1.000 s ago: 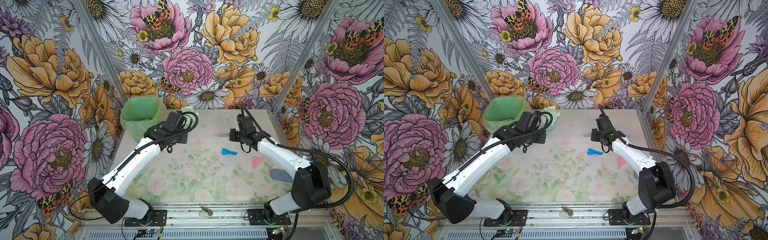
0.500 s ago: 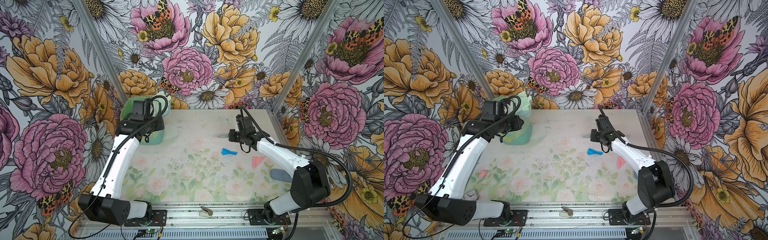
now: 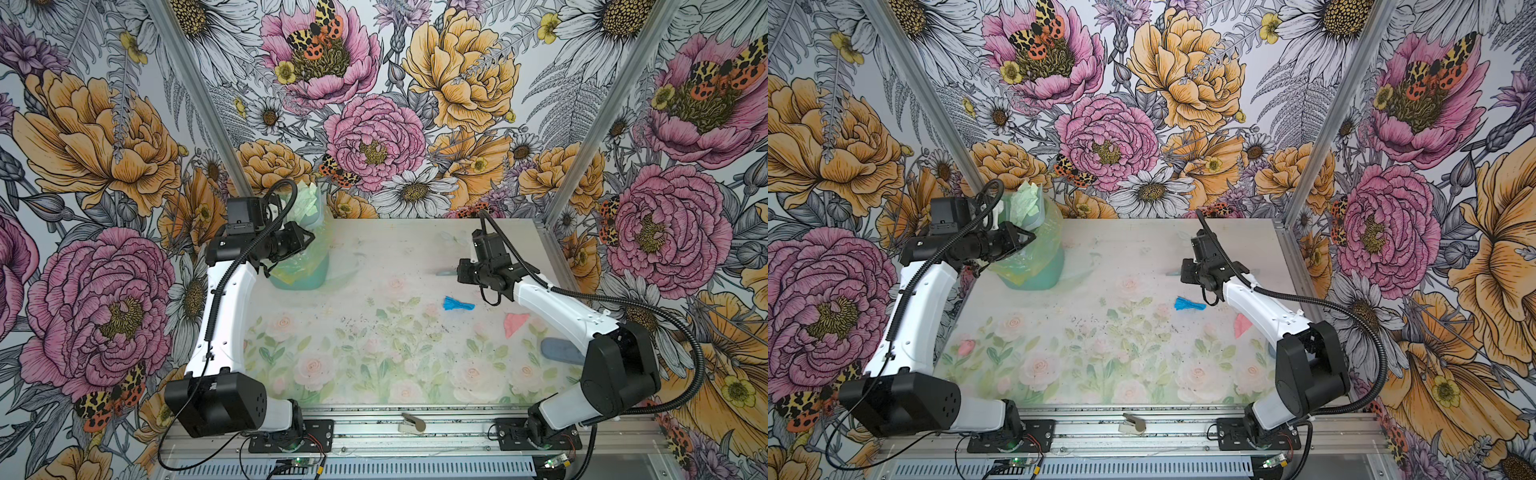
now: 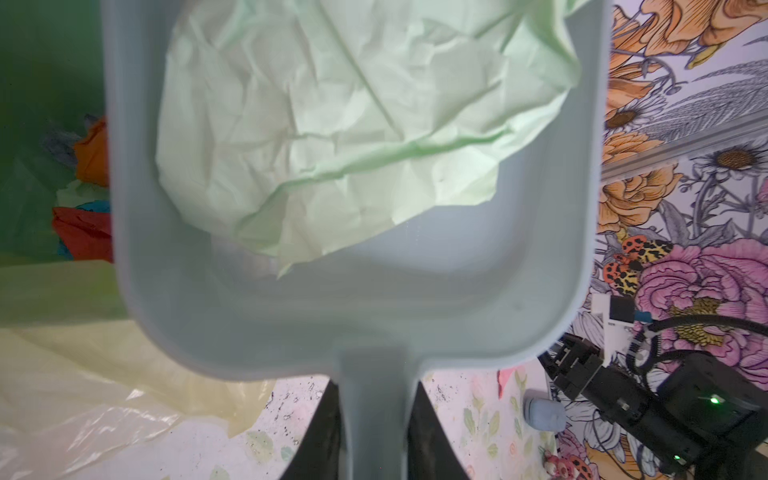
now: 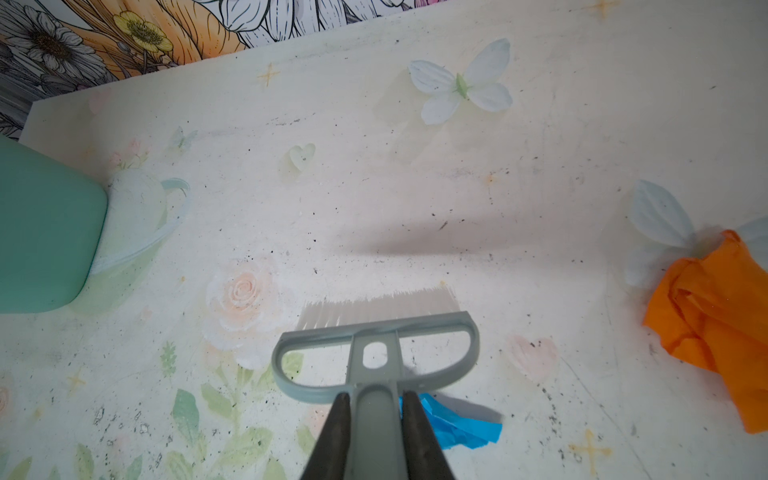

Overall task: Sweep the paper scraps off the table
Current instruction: 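Lift the dustpan with the light green paper over the green bin with the left gripper, then tip the dustpan over the green bin with the left gripper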

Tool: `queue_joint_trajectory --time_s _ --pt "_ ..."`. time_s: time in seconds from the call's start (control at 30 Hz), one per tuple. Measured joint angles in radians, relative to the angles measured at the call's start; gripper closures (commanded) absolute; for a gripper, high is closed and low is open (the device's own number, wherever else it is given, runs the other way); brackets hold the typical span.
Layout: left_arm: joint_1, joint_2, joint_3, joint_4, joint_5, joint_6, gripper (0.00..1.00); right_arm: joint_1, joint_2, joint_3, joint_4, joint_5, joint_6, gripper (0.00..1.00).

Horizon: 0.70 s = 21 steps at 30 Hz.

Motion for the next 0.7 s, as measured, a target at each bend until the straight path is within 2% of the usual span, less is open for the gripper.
queue_joint_trajectory --time_s 0.2,0.4,0.7 --pt "0.056 0.0 -0.04 0.09 0.159 -0.076 0.94 0.0 0.0 -0.014 -0.001 0.0 0.0 1.0" --pt "0.1 0.01 -0.119 0.272 0.324 -0.218 0.93 0.0 0.0 -0.015 0.0 0.0 0.0 1.0" --pt "0.12 0.016 -0.215 0.553 0.459 -0.442 0.93 0.0 -0.001 -0.017 0.0 0.0 0.0 1.0"
